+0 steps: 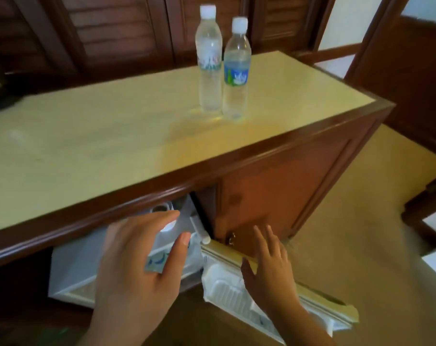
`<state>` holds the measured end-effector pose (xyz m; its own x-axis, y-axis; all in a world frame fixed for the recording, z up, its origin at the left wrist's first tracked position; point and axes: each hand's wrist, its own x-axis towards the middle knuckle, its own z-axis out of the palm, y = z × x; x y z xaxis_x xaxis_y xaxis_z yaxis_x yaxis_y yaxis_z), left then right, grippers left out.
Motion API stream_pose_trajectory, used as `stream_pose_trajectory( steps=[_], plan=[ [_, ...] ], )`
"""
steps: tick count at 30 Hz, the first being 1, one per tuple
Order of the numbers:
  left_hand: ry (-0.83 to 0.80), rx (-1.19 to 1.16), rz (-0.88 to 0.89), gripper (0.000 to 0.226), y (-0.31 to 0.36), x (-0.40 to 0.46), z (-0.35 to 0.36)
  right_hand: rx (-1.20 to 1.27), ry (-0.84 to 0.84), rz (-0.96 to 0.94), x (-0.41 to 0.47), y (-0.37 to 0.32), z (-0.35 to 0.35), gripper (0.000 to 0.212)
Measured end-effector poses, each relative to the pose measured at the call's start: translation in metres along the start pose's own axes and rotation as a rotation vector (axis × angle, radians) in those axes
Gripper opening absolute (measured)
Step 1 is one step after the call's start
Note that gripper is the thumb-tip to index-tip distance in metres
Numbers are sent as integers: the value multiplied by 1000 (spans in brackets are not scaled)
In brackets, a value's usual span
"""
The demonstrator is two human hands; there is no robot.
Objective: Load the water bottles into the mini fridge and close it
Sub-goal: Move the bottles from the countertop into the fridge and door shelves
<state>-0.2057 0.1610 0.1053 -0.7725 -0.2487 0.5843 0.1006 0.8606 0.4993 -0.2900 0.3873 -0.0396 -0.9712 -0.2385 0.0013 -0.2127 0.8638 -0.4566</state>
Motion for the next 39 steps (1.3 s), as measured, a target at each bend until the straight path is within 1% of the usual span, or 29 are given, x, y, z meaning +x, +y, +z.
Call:
stream_pose_trajectory(
  steps=[2, 3, 4, 5, 6, 8, 10, 13, 15, 17, 19, 20, 21, 23, 26, 28, 30, 32, 34, 36, 39],
  plan=[
    [29, -30, -11, 35, 3, 35, -7, 127, 353, -168, 12, -37, -47, 65],
    [39, -46, -20, 36, 5, 53, -9, 185, 501, -238, 22, -56, -72, 58],
    [36, -58, -31, 39, 6, 72, -9, 241, 599, -290, 35, -75, -99, 52],
    [19, -64, -46, 42, 8, 92, -10, 286, 650, -322, 50, -95, -125, 49],
    [-15, -70, -72, 48, 10, 113, -10, 315, 661, -325, 68, -113, -151, 49],
    [-98, -97, -135, 61, 14, 157, -10, 331, 591, -259, 109, -146, -197, 56],
    [-128, -100, -153, 67, 18, 205, -5, 246, 520, -202, 156, -173, -233, 68],
    [-137, -3, -94, 71, 24, 287, 13, 66, 415, -134, 227, -196, -273, 78],
    [-209, 53, -52, 75, 28, 345, 26, -21, 299, -51, 264, -201, -287, 71],
    [-354, 100, -4, 79, 32, 396, 41, -54, 227, -16, 287, -199, -290, 55],
    [-512, 157, 27, 76, 32, 428, 58, -52, 249, -18, 293, -196, -286, 46],
    [-565, 172, 31, 71, 30, 435, 66, -46, 280, -25, 292, -195, -283, 43],
    [-575, 163, 26, 63, 27, 437, 72, -49, 311, -38, 289, -194, -279, 41],
    [-474, 96, 4, 50, 23, 428, 78, -63, 362, -63, 280, -193, -270, 37],
    [-274, 6, -19, 41, 22, 391, 69, -20, 415, -107, 253, -189, -261, 33],
    [-188, -57, 32, 37, 25, 345, 52, 8, 418, -155, 220, -181, -254, 37],
    [-118, -124, 128, 35, 26, 288, 29, 58, 445, -197, 175, -167, -240, 39],
    [-54, -193, 199, 32, 28, 230, -2, 102, 539, -224, 122, -146, -225, 38],
    [37, -216, 232, 27, 30, 177, -34, 169, 707, -229, 69, -124, -213, 30],
    [96, -201, 208, 29, 35, 123, -59, 248, 815, -195, 14, -106, -204, 23],
    [86, -130, 201, 35, 44, 42, -77, 304, 841, -157, -58, -84, -183, 20]
  ],
)
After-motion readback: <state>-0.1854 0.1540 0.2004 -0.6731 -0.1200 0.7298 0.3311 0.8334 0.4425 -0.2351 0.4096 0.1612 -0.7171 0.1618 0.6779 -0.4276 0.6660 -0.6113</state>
